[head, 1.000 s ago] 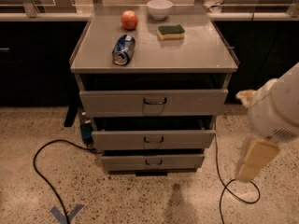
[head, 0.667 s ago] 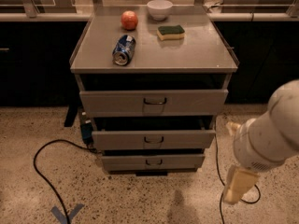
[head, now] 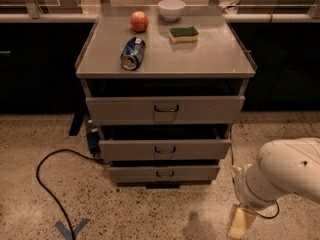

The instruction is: Open bottom drawer

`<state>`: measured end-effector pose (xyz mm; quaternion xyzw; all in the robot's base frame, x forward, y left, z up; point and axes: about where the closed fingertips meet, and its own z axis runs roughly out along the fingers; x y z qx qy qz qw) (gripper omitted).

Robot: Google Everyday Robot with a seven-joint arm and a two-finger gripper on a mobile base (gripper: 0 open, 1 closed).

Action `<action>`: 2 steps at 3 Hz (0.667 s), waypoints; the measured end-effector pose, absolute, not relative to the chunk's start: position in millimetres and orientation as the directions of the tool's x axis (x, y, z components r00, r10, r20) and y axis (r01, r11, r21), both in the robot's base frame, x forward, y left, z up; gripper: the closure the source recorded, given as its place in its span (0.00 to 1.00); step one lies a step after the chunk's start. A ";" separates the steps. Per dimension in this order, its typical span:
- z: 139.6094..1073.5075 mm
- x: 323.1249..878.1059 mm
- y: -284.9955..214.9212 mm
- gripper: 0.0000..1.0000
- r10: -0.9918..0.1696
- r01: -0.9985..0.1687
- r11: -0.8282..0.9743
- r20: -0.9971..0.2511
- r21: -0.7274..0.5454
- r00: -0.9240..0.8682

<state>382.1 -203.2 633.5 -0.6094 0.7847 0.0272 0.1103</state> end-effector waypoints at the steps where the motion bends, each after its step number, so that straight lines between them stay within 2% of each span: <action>1: 633.5 382.1 -203.2 0.00 -0.950 -0.962 0.256 -0.206 -0.092 -0.233; 2: 626.3 390.1 -202.6 0.00 -0.964 -0.977 0.203 -0.189 -0.065 -0.188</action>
Offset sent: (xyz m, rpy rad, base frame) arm 0.0226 0.0004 -0.0200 -0.0267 0.0823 0.1422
